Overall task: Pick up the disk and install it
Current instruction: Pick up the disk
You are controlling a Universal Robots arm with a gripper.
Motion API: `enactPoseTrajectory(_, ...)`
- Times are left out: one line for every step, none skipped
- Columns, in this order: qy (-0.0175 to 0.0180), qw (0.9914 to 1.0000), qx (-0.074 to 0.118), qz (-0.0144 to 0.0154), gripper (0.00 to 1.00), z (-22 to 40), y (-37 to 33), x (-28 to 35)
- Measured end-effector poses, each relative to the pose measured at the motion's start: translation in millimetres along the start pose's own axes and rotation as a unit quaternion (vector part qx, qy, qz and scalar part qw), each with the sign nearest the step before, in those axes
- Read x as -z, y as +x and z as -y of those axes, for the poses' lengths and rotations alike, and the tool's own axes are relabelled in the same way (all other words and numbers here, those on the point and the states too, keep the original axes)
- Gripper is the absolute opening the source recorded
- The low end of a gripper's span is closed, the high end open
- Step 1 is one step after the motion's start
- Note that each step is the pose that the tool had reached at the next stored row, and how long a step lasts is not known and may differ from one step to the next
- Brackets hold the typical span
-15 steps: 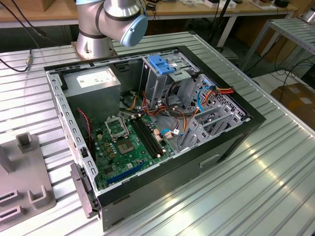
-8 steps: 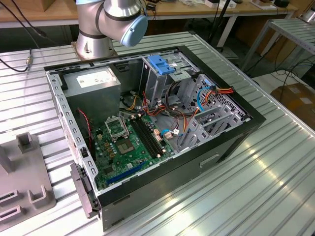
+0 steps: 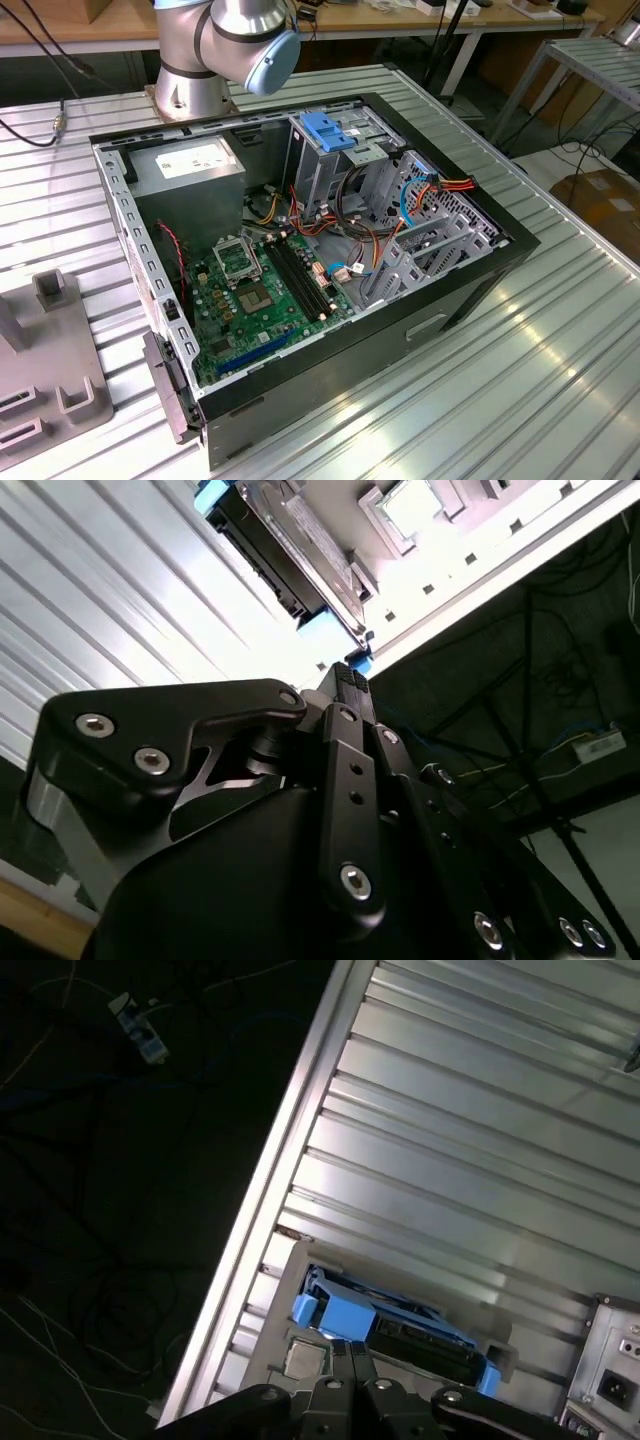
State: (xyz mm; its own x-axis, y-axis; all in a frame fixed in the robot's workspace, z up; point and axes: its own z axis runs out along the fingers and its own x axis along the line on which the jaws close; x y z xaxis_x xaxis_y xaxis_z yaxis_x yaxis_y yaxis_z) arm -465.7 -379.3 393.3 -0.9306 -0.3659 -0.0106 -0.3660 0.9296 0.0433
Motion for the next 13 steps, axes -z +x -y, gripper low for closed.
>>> enactPoseTrajectory(-0.0001, 0.99993, 0.012, -0.0005, 0.10, 0.0, 0.0, 0.0)
enactPoseTrajectory(-0.0002, 0.99980, 0.020, -0.0008, 0.10, 0.0, 0.0, 0.0)
enactPoseTrajectory(-0.0003, 0.99957, 0.029, -0.0012, 0.10, 0.0, 0.0, 0.0)
enactPoseTrajectory(-0.0004, 0.99927, 0.038, -0.0017, 0.10, 0.0, 0.0, 0.0)
enactPoseTrajectory(-0.0005, 0.99888, 0.047, -0.0020, 0.10, 0.0, 0.0, 0.0)
enactPoseTrajectory(-0.0006, 0.99845, 0.056, -0.0024, 0.10, 0.0, 0.0, 0.0)
enactPoseTrajectory(-0.0007, 0.99797, 0.064, -0.0028, 0.10, 0.0, 0.0, 0.0)
enactPoseTrajectory(-0.0008, 0.99738, 0.072, -0.0031, 0.10, 0.0, 0.0, 0.0)
enactPoseTrajectory(-0.0009, 0.99660, 0.082, -0.0036, 0.10, 0.0, 0.0, 0.0)
enactPoseTrajectory(-0.0009, 0.99612, 0.088, -0.0038, 0.10, 0.0, 0.0, 0.0)
enactPoseTrajectory(-0.0010, 0.99538, 0.096, -0.0042, 0.10, 0.0, 0.0, 0.0)
enactPoseTrajectory(-0.0011, 0.99472, 0.103, -0.0044, 0.10, 0.0, 0.0, 0.0)
enactPoseTrajectory(-0.0012, 0.99334, 0.115, -0.0050, 0.10, 0.0, 0.0, 0.0)
